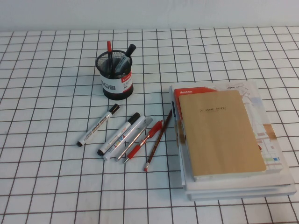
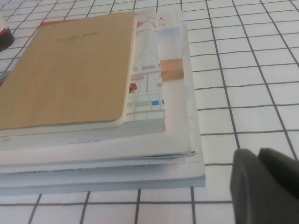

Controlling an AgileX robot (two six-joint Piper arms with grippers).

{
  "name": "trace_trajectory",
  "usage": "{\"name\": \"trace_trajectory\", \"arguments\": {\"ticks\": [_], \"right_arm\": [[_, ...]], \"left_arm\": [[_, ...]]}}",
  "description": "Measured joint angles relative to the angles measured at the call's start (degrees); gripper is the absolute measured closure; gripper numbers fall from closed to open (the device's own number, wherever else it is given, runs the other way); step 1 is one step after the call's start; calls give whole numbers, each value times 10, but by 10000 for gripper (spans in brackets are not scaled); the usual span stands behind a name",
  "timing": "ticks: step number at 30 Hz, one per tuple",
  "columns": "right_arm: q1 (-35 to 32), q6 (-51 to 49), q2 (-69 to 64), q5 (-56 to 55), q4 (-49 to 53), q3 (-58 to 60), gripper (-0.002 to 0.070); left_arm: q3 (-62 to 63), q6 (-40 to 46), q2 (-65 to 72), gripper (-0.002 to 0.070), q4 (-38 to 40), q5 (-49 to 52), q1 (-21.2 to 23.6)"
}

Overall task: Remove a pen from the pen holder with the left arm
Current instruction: 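Take a marker out of the pen holder and lay it on the table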

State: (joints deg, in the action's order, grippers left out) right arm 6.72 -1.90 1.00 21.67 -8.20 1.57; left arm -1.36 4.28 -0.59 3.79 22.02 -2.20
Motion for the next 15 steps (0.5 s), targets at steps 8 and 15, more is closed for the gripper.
{"name": "trace_trajectory", "arguments": {"ticks": [8,15], "right_arm": [[0,0,0,0,0,0,691],[0,0,0,0,0,0,691]], "left_arm": [[0,0,0,675,0,0,0],[0,0,0,675,-25,0,0]]}}
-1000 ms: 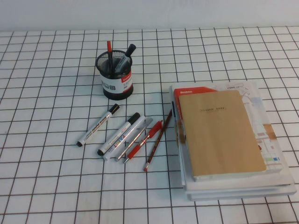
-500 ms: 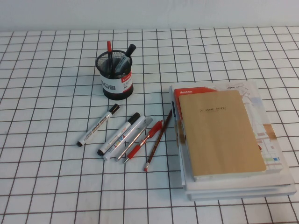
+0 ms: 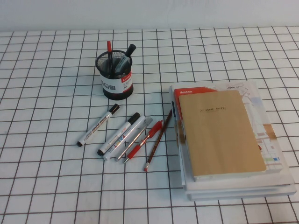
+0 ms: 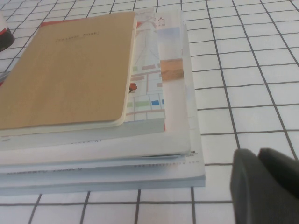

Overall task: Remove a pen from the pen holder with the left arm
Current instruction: 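Take a marker out of the pen holder and lay it on the table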

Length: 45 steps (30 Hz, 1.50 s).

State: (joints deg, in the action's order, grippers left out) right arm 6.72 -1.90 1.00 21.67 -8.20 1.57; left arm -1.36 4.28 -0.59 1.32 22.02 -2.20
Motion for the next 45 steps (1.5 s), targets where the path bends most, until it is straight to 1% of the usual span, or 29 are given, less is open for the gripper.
{"name": "trace_trajectory", "arguments": {"ticks": [5,9,12,14,18,21,26,32,41,45], "right_arm": [[0,0,0,0,0,0,690],[0,0,0,0,0,0,691],[0,0,0,0,0,0,691],[0,0,0,0,0,0,690],[0,0,0,0,0,0,690],[0,0,0,0,0,0,691],[0,0,0,0,0,0,690],[0,0,0,0,0,0,690],[0,0,0,0,0,0,690],[0,0,0,0,0,0,690]], "left_arm": [[0,0,0,675,-6,0,0],[0,0,0,675,-49,-6,0],[0,-3,0,675,-71,-29,0],[0,-20,0,675,-52,-51,0],[0,-91,0,675,40,-110,0],[0,-114,0,676,77,-143,0],[0,-122,0,676,89,-171,0],[0,-124,0,676,91,-181,0],[0,-149,0,676,115,-174,0],[6,-149,0,676,115,-144,0]]}}
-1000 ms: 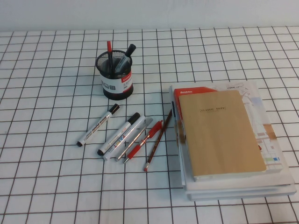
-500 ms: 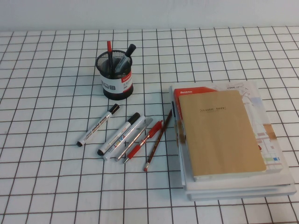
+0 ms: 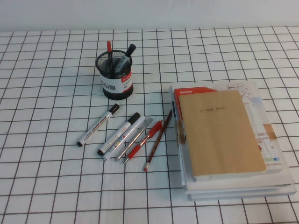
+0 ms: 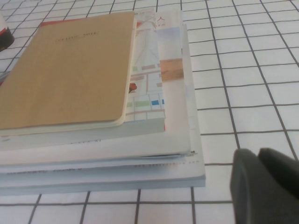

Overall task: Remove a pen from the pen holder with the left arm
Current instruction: 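Take a marker out of the pen holder and lay it on the table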

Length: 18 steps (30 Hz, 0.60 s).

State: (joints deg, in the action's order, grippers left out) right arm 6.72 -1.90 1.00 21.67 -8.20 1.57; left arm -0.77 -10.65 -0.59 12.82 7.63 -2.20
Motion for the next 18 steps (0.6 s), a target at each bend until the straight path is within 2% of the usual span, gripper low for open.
{"name": "trace_trajectory", "arguments": {"ticks": [7,18], "right_arm": [[0,0,0,0,0,0,690],[0,0,0,0,0,0,690]], "left_arm": [[68,3,93,676,-3,43,0],[244,115,376,676,-7,77,0]]}}
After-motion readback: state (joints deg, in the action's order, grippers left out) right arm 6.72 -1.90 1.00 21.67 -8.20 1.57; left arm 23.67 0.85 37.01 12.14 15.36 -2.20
